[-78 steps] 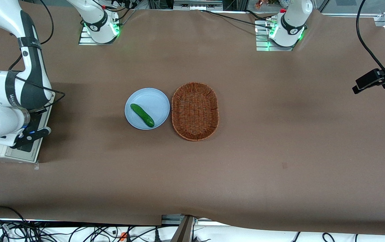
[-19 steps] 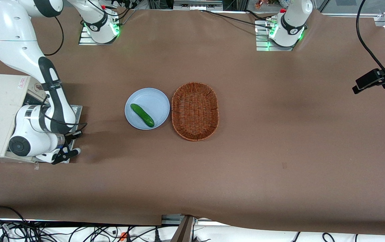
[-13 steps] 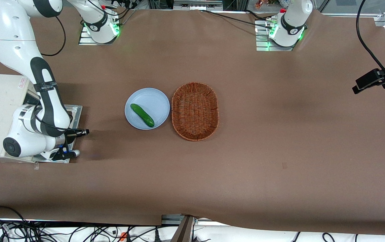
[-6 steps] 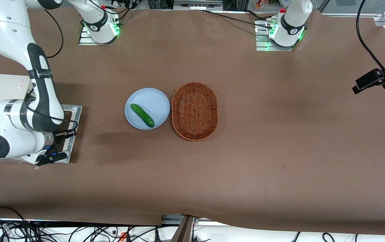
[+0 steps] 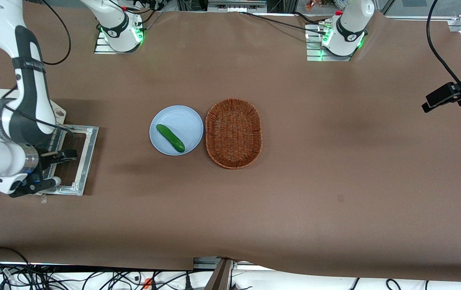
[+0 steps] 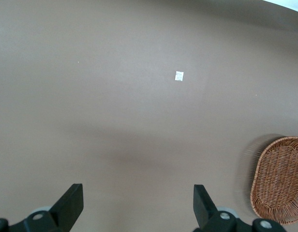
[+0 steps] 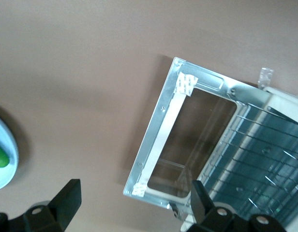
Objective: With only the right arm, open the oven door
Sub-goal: 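Release the door and raise the right gripper away from the oven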
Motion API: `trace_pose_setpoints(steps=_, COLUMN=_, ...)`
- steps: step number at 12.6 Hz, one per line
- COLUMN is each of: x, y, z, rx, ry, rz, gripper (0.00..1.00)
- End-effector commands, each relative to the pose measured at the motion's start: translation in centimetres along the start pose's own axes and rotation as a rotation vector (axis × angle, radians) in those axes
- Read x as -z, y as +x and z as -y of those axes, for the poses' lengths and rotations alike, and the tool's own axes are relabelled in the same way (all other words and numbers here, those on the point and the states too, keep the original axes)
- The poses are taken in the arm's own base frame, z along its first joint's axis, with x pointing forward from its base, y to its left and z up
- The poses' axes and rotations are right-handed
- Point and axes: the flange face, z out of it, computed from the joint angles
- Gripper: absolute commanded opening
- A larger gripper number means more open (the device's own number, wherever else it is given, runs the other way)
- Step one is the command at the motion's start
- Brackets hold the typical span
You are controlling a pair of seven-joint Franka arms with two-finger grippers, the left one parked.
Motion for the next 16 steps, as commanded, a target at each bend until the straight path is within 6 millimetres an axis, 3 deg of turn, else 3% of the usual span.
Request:
trace_pose_setpoints(steps=1, x=4.0, y=-1.5, z=-0.2, rx=-0.003, ry=-0.011, rz=-0.006, gripper=1.0)
trace_pose_setpoints(steps=4, x=8.2, y=-3.7, z=0.2, rx=-0.016, ry=-0.021, rz=-0.046, gripper=1.0)
trace_pose_setpoints(steps=7, x=12.5, y=-7.9, z=0.7, rx=-0.031, ry=-0.028, rz=-0.034, gripper=1.0)
trace_pose_setpoints(steps=11, x=16.5, y=-11.0, z=0.8, rx=-0.048, ry=-0.007, rz=-0.102, gripper=1.0)
trace_pose_setpoints(steps=16, x=18.0, y=-16.0, z=1.0, rx=-0.201, ry=-0.011, rz=-0.149, gripper=1.0)
